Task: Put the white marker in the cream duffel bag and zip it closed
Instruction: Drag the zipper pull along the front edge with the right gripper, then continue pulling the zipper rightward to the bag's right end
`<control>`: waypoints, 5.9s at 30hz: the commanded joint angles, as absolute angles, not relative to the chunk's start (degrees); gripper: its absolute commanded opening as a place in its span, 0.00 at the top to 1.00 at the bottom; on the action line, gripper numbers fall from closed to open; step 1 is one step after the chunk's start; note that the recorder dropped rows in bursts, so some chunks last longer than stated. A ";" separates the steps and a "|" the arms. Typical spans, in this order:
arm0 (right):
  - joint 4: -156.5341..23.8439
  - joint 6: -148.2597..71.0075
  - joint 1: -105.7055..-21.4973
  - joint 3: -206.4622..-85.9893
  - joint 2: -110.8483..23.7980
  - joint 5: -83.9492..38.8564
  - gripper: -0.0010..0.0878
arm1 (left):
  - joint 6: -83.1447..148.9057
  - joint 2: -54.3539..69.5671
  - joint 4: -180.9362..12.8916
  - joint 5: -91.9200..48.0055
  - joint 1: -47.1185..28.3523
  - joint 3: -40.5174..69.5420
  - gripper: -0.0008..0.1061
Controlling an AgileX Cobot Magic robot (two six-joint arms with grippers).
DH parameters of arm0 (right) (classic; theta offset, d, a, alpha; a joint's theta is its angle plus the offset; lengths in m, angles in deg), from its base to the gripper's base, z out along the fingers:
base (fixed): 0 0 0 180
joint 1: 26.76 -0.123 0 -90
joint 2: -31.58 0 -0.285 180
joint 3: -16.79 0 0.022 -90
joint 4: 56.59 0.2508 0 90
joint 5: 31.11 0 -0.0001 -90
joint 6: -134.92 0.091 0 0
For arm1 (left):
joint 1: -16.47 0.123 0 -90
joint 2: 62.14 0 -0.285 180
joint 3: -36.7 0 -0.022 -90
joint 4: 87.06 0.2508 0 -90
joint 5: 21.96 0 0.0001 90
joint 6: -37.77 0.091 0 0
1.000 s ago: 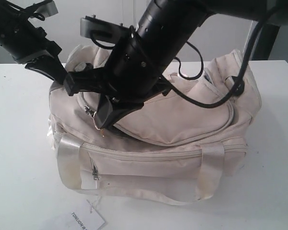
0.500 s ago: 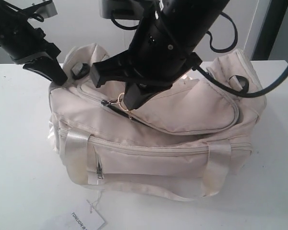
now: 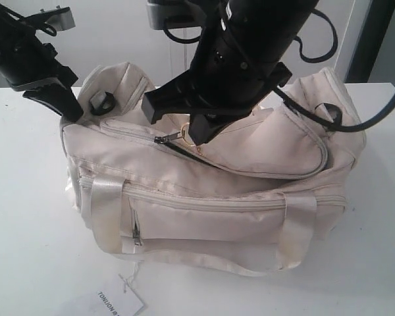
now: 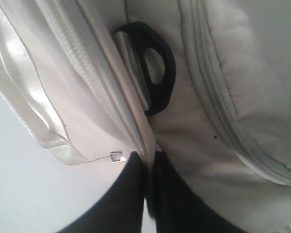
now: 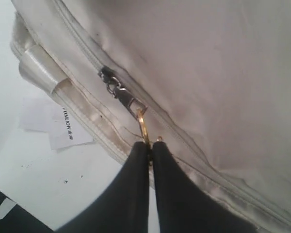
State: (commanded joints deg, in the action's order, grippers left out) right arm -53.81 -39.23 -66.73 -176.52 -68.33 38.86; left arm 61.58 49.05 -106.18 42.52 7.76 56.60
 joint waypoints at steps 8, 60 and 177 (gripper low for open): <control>-51.58 -39.23 -66.73 -176.52 -68.95 38.86 0.99 | 61.58 49.05 -106.33 42.76 7.76 56.60 0.99; -34.27 -40.24 -62.72 -176.52 -71.78 33.95 0.99 | 60.70 37.04 -124.21 36.81 15.15 36.49 0.44; -56.59 -41.93 -43.82 -166.62 -57.58 38.86 0.99 | 66.20 37.03 -120.82 29.46 15.15 25.15 0.99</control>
